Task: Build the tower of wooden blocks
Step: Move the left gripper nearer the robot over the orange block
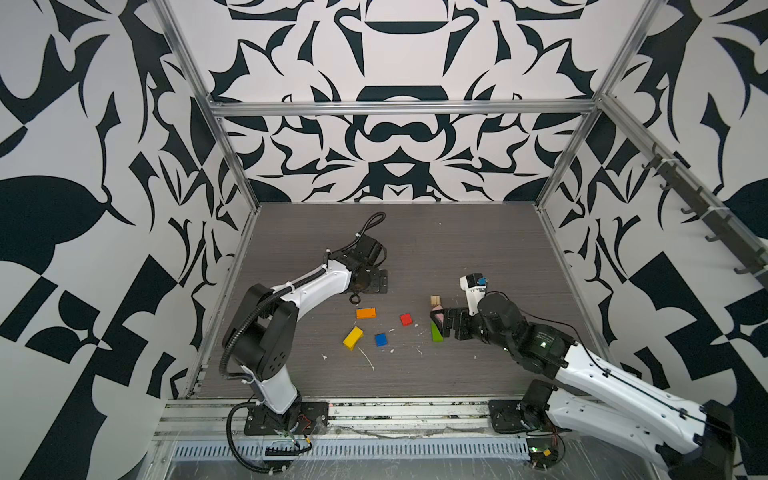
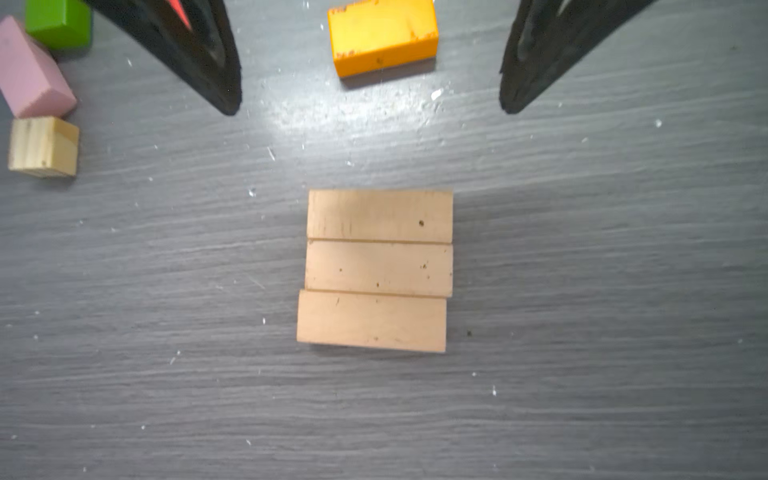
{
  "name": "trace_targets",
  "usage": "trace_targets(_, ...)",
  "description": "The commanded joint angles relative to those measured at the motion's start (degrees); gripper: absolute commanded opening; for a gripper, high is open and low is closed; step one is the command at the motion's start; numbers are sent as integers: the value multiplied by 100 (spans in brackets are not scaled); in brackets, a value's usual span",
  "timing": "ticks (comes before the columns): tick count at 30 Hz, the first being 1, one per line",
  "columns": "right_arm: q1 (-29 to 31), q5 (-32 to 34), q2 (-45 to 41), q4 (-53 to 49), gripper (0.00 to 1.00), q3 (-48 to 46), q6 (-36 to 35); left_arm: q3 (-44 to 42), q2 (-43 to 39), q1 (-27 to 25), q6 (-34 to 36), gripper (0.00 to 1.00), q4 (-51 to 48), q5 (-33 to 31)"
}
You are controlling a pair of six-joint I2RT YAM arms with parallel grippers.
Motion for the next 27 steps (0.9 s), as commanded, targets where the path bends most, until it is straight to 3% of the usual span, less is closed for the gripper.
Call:
trace_targets(1,22,-1,-19,209,100,94,21,-234,-210,5,85,99,-235,177)
trace_targets(13,24,-15,19,439,99,-81,58,-1170,-870,-23,-199,100,127,748)
trace_targets(27,22,20,-164,410,99,-186,118,-1542,-504,-32,-590,99,671,1254)
